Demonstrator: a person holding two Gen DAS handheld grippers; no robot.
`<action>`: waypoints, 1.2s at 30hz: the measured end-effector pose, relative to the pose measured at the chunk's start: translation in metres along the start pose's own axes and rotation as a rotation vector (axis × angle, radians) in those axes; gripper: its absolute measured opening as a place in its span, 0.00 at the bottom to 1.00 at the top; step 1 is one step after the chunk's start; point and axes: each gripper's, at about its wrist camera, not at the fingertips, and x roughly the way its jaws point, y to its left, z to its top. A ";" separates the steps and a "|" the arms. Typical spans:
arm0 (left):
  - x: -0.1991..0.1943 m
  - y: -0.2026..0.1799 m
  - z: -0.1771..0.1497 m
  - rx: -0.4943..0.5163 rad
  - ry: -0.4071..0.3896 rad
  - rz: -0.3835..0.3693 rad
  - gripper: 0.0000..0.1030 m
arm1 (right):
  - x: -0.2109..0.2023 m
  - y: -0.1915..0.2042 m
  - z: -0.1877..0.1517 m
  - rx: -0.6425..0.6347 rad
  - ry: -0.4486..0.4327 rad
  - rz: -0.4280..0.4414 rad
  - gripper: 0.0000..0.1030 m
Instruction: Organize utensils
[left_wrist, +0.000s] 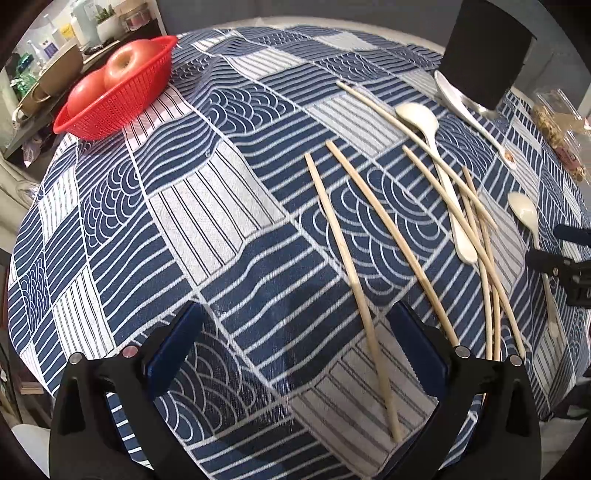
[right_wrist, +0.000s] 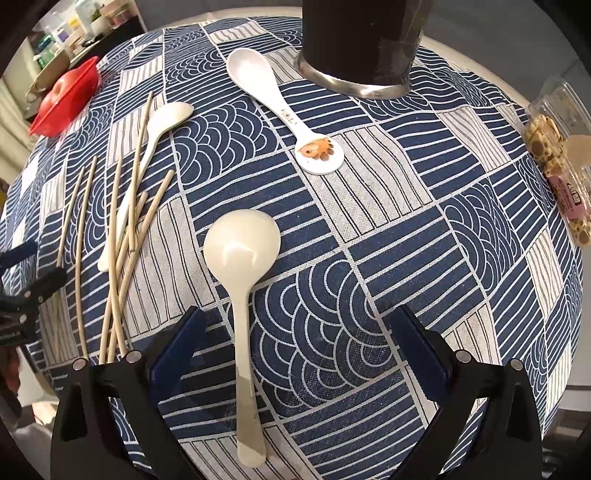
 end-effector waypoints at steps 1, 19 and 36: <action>0.001 0.001 0.000 -0.002 0.018 -0.003 0.96 | 0.000 0.000 0.001 0.014 0.008 -0.004 0.94; -0.021 0.040 0.008 -0.052 0.096 -0.042 0.03 | -0.020 -0.025 0.013 0.073 -0.026 0.157 0.08; -0.071 0.045 -0.037 -0.101 0.063 -0.071 0.00 | -0.088 -0.076 -0.025 0.197 -0.247 0.261 0.07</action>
